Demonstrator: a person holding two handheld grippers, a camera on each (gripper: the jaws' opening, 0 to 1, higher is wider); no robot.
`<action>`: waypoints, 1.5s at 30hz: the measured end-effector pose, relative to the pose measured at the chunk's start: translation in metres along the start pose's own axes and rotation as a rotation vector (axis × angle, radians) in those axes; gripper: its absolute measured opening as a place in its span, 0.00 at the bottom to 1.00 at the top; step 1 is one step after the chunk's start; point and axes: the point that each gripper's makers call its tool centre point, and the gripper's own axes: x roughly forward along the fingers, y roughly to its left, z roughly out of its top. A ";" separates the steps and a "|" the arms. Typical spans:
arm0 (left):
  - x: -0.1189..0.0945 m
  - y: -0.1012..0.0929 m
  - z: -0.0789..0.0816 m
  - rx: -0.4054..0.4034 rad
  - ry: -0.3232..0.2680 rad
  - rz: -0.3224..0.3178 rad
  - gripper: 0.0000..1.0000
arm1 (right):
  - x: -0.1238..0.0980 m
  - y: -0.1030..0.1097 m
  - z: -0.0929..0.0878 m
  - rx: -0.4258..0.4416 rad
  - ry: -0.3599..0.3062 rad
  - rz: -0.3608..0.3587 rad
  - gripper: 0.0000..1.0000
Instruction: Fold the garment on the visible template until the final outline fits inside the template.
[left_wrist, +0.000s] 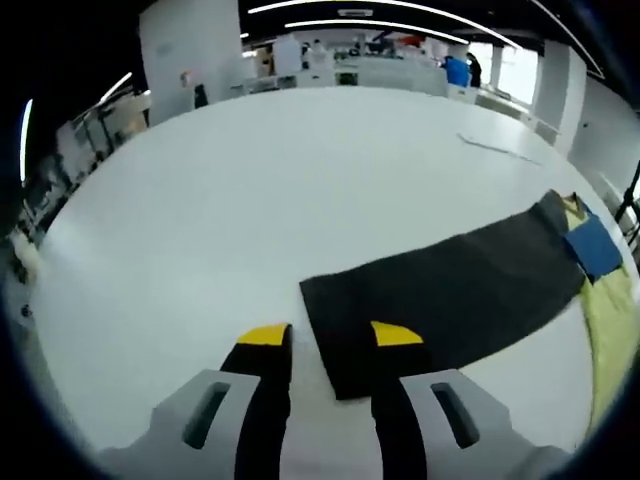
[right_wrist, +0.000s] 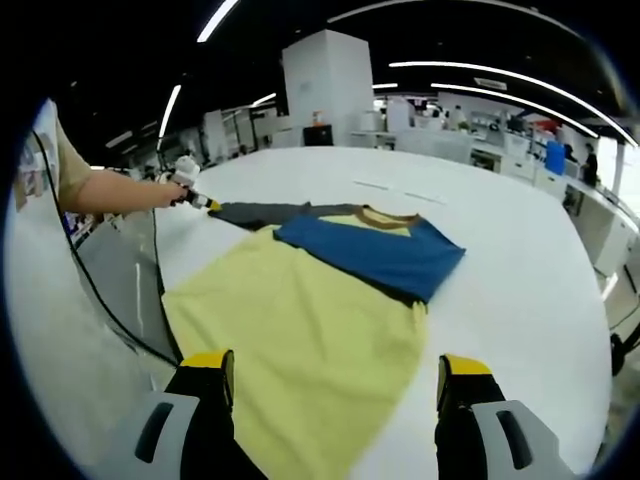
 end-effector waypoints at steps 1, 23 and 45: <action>0.001 0.002 0.003 -0.031 -0.024 -0.003 0.23 | 0.000 0.000 -0.001 0.002 0.000 -0.001 0.82; -0.004 -0.010 0.009 0.074 0.001 -0.045 0.00 | -0.007 0.003 0.001 -0.022 -0.008 -0.009 0.82; -0.027 -0.079 0.077 0.139 -0.120 -0.160 0.00 | -0.019 -0.001 -0.003 -0.011 -0.029 -0.013 0.83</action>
